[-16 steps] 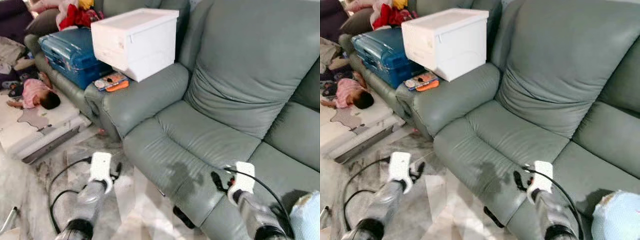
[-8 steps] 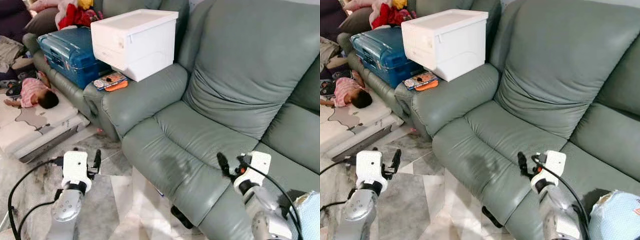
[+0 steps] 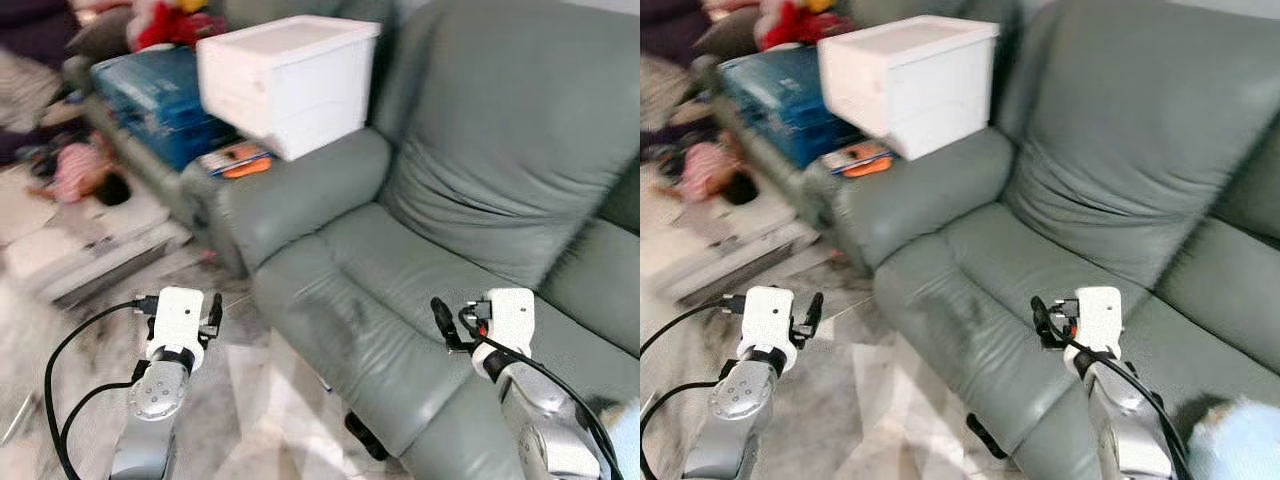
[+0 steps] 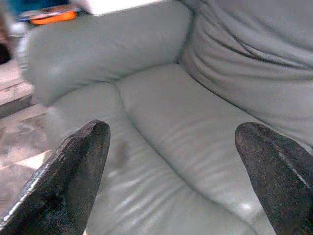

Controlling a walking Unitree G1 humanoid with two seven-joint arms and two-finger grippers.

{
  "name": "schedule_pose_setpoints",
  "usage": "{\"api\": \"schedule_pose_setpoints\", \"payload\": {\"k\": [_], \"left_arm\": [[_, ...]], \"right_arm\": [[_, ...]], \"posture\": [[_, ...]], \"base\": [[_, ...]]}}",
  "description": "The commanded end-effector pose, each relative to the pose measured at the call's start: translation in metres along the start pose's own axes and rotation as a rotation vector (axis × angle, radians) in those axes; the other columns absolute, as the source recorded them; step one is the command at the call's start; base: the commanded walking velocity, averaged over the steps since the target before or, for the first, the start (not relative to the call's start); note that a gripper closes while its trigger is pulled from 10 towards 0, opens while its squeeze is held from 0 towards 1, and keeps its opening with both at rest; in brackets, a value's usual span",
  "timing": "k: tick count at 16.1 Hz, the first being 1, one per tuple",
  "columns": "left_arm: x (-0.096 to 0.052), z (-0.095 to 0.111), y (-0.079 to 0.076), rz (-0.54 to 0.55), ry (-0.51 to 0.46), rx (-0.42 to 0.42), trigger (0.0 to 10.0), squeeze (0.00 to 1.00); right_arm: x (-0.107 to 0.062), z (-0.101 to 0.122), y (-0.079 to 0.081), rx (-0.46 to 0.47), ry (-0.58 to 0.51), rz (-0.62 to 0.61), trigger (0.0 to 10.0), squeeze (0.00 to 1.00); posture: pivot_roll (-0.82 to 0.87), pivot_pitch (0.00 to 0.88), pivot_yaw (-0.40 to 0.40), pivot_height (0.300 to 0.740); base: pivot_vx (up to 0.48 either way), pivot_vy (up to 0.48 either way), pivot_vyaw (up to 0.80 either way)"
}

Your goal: Picking trash to rubbish bin

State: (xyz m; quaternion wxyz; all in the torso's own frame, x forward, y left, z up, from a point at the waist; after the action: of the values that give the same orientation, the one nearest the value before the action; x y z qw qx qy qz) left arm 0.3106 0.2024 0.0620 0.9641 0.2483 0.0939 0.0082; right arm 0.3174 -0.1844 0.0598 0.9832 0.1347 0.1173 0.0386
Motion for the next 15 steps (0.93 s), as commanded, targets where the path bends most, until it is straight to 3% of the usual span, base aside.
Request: {"api": "schedule_pose_setpoints", "payload": {"k": [1,6,15], "left_arm": [[0.006,0.000,0.004,0.025,0.027,-0.001,10.0,0.00],[0.010,0.012,0.001,0.047,0.007,-0.056,10.0,0.00],[0.017,0.021,0.012,0.124,0.010,-0.135,10.0,0.00]], "right_arm": [[0.005,0.014,0.009,-0.034,-0.029,0.022,10.0,0.00],[0.009,0.024,0.023,-0.084,-0.055,0.068,10.0,0.00],[0.007,0.039,0.056,-0.151,-0.096,0.191,10.0,0.00]], "posture": [[-0.04,0.000,0.037,0.740],[-0.04,0.000,0.030,0.740],[-0.04,0.000,0.024,0.740]], "base": [[0.000,0.000,0.80],[0.000,0.000,0.80],[0.000,0.000,0.80]]}}
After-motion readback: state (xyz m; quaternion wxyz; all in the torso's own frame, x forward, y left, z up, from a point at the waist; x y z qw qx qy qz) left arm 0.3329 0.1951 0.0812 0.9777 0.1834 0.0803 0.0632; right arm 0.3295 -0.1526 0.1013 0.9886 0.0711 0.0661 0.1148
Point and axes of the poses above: a point about 5 cm out from each wrist's last joint towards the gripper, its own x axis pointing out of the wrist towards the gripper, its own z axis along the axis of the wrist's last joint, y = z × x, the point moved 5 cm from there along x, pointing out of the wrist towards the gripper, and after that the axes turned 15 degrees about x, right-handed, at the moved point
